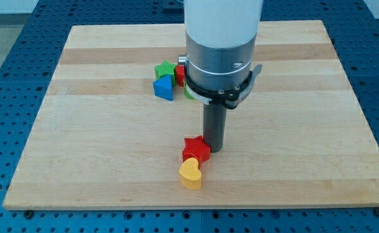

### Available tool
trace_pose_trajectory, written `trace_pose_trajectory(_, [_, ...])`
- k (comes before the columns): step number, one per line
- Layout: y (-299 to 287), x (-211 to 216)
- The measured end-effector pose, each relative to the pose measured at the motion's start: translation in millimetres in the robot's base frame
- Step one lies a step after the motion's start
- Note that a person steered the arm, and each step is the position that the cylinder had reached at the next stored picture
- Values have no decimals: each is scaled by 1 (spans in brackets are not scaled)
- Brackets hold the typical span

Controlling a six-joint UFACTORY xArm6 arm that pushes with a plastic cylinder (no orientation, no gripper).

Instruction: Push the green circle into the red circle and blue cube

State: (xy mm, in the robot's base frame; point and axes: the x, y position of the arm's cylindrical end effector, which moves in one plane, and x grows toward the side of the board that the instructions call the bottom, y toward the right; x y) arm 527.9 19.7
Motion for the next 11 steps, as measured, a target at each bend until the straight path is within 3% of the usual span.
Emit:
trace_pose_trajectory(4, [11,-37])
trace_pose_trajectory(7, [-36,-43])
trace_pose_trajectory(11, [-33,-102])
